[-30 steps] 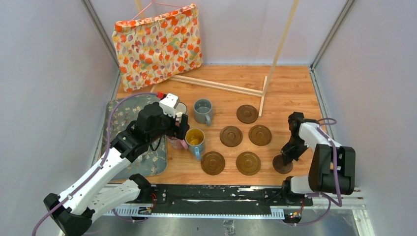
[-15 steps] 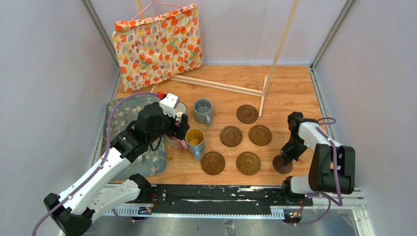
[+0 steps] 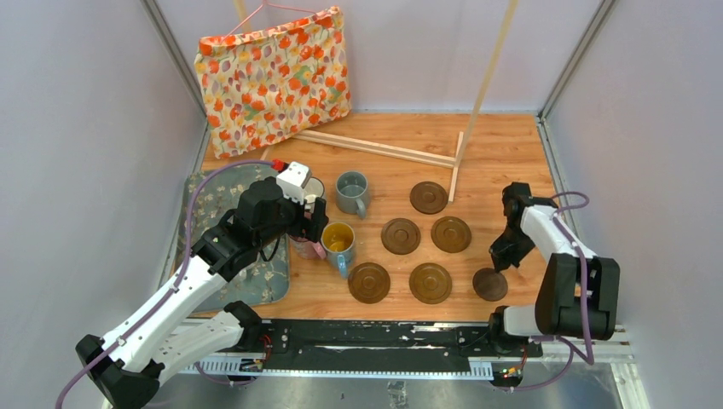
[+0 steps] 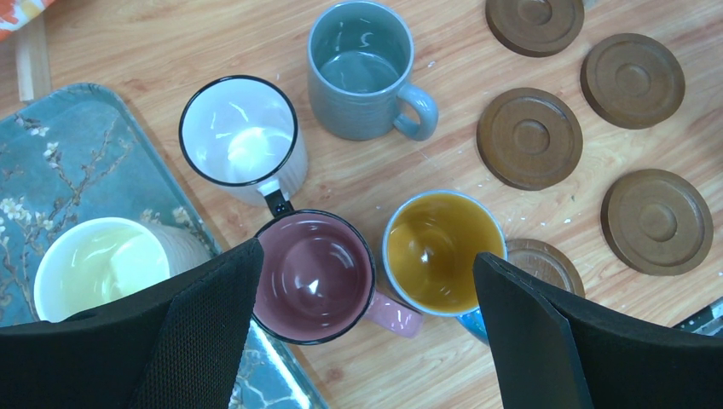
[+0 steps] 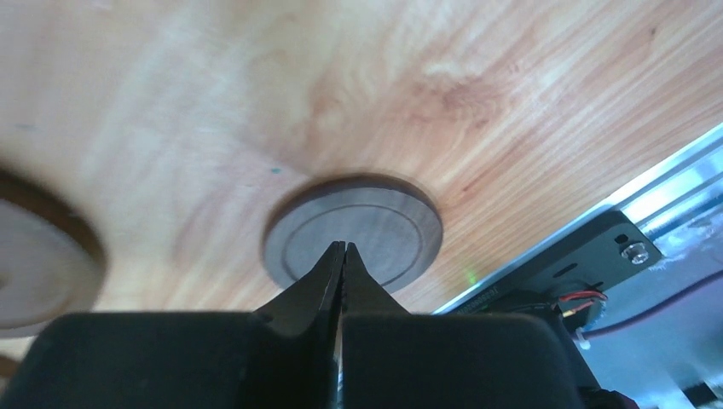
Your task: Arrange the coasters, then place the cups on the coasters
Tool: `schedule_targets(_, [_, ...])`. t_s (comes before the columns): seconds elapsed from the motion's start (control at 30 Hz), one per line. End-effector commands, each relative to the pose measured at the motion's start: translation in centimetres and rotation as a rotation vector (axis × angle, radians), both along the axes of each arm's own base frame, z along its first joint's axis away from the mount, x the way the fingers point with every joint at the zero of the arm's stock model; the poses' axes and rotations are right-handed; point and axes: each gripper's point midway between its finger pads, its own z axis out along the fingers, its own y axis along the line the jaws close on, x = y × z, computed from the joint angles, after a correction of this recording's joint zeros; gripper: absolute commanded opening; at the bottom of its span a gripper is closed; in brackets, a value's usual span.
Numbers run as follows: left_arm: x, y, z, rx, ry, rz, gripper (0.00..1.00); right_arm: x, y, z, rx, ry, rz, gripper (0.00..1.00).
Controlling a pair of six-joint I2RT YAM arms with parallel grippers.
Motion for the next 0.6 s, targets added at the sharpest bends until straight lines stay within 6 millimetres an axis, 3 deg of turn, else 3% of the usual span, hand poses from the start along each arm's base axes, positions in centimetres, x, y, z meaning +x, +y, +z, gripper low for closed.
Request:
schedule_targets(0.0, [0.0,-0.1,0.1,-0.008,-0.001,-0.004,1.00,1.8,0.0,2.8,-0.013,-0.074,0.031,0.00])
schedule_targets(0.33, [-0.1,-0.6,0.9,-0.058,0.022,0.003,1.00,2.5,0.2,7.4,-0.003,-0.196,0.095,0.00])
schedule_targets(0.57, [-1.1,-1.0,0.7,-0.174,0.088,0.048,1.00,4.4,0.7,10.7,0.011,-0.391,0.228,0.03])
